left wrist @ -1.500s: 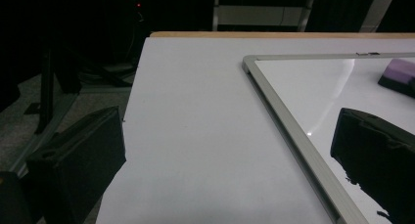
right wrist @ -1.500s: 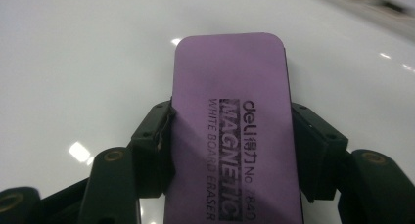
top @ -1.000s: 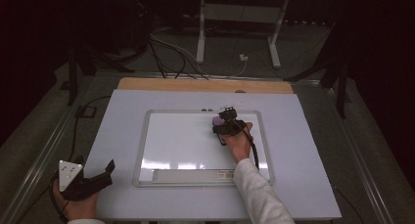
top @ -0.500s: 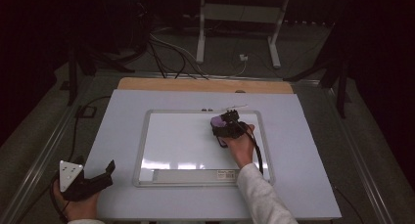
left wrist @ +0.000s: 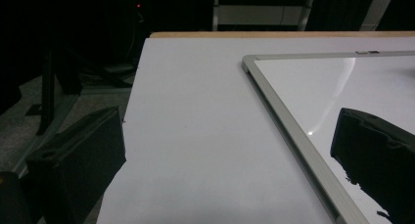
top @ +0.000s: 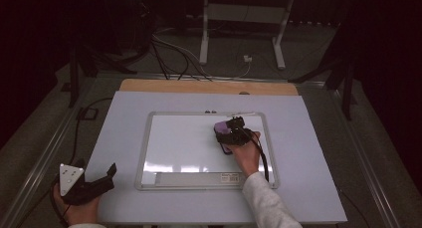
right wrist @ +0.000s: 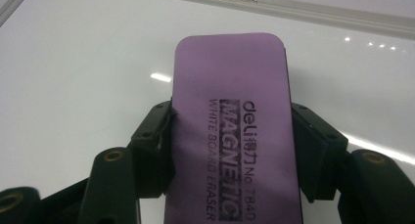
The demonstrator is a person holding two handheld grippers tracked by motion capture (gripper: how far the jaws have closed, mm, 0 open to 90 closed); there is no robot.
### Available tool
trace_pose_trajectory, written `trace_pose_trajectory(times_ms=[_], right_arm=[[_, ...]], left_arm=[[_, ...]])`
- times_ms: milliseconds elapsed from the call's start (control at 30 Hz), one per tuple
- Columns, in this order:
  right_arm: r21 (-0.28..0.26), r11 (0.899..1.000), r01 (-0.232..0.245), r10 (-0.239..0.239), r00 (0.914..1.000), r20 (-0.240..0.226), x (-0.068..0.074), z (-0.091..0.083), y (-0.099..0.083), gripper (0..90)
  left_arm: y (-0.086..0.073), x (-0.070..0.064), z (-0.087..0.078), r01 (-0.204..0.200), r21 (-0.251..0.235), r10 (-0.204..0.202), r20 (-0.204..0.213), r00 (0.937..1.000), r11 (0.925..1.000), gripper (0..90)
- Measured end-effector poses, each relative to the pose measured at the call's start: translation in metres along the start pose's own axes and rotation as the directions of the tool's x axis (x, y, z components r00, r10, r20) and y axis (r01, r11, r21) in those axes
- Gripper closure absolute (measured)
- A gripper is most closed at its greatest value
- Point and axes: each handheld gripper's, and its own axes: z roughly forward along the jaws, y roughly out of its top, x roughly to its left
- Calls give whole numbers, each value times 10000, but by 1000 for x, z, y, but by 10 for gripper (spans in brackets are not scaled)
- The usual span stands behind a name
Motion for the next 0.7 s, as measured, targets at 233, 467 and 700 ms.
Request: trace_pose_trajectory(times_ms=[233,467,700], right_arm=[[-73,10000,39,-39,10000,59,-5,-13,-6,406],[-84,10000,-20,20,10000,32,-14,-24,-15,406],[97,9997,208,-210,9997,156,-23,-30,-27,406]], left_arm=[[0,-1,-1,-30,9,30,6,10000,10000,6],[0,0,0,-30,12,30,11,10000,10000,6],[0,0,-1,-17,13,17,-2,10000,10000,6]])
